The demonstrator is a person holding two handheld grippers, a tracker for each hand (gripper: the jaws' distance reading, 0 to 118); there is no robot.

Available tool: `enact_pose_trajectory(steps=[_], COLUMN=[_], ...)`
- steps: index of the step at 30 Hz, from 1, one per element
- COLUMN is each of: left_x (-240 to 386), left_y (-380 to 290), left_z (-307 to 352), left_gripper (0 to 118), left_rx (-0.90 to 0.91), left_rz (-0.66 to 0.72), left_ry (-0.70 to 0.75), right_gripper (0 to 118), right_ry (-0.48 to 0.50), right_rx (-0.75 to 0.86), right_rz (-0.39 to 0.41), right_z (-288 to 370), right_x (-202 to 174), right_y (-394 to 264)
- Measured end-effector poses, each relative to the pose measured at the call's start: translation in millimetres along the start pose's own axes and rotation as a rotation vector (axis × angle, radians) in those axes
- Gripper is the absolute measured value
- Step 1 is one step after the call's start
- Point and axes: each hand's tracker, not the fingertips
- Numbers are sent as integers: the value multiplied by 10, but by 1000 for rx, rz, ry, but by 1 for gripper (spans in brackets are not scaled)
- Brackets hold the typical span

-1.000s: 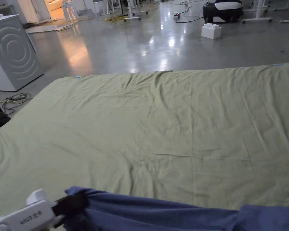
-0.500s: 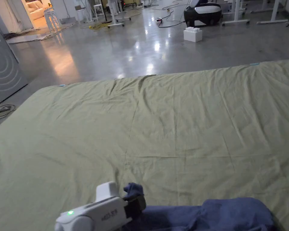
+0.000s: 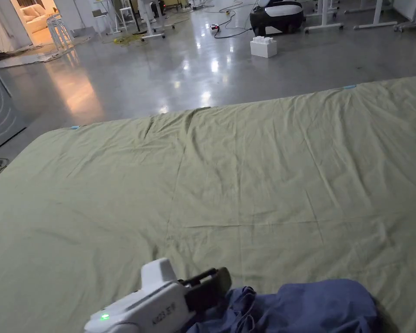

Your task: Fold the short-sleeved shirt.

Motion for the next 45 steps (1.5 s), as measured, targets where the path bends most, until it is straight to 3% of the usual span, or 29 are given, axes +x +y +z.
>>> enact_pose_trajectory(steps=[2, 3, 4, 5, 6, 8, 11, 14, 18, 20, 24, 25, 26, 28, 29, 30, 31, 34, 38, 39, 40, 42, 43, 44, 45], left_x=[-184, -259, -316, -344, -362, -392, -269, -151, -85, -82, -507, -655, -804, -1213, -1354, -1492, -1595, -1863, -2233, -1687, -1554, -1381, -1320, -1298, -1240], left_y=[22, -9, -85, -177, -294, -506, -798, -1016, -895, -793, -422, -301, -195, 16, 62, 90, 61, -4, -305, -379, -465, -533, -485, -441, -444], left_z=[25, -7, -82, -164, -252, -463, -688, -915, -898, -802, -357, -258, -189, -91, -67, -40, -7, 15, -248, -141, -162, -171, -175, -163, -155], left_gripper=[72, 72, 44, 9, 7, 7, 7, 3, 3, 3, 4, 9, 25, 72, 103, 117, 118, 118, 117, 117, 117, 116, 111, 85, 52], left_rx=[-12, -34, -84, -118, -151, -231, -303, -315, -303, -297, -80, -43, -26, -48, -97, -136, -149, -158, -192, -211, -220, -179, -182, -191, -202], left_rz=[86, 113, 138, 160, 182, 216, 230, 145, 151, 83, 307, 352, 382, 435, 424, 420, 403, 397, 617, 720, 800, 824, 828, 809, 807], left_ry=[34, 11, -12, 7, 31, -11, -206, -132, -129, -143, -382, -359, -345, -328, -346, -340, -304, -211, -255, -297, -339, -387, -379, -348, -345], right_gripper=[0, 0, 0, 0, 0, 0, 0, 0, 0, 0, 0, 0, 0, 0, 0, 0, 0, 0, 0, 0, 0, 0, 0, 0, 0], right_ry=[1, 6, 12, 14, 14, 7, 0, -14, -17, -12, 4, 28, 47, 69, 71, 71, 71, 72, 76, 71, 68, 62, 58, 55, 53], right_rx=[-6, -9, -11, -11, -12, -11, -13, -23, -25, -24, -21, -29, -32, -26, -27, -26, -29, -33, -36, -37, -39, -43, -45, -45, -43], right_rz=[2, 0, -5, -10, -16, -20, -19, -5, 4, 7, 23, 6, -13, -36, -35, -29, -15, 4, -18, -20, -19, -15, -11, -9, -9], right_z=[-1, -2, -2, -2, 3, 29, 70, 68, 53, 31, -10, -35, -56, -92, -105, -118, -127, -121, -116, -110, -102, -82, -67, -54, -41], right_x=[0, 4, 6, 8, 11, 8, 9, 19, 0, -38, -103, -105, -99, -106, -118, -152, -183, -219, -216, -216, -214, -202, -194, -188, -179], right_y=[-16, -26, -31, -34, -38, -39, -26, -21, 6, 26, 48, 55, 49, 46, 50, 52, 57, 65, 61, 59, 59, 56, 55, 55, 54])
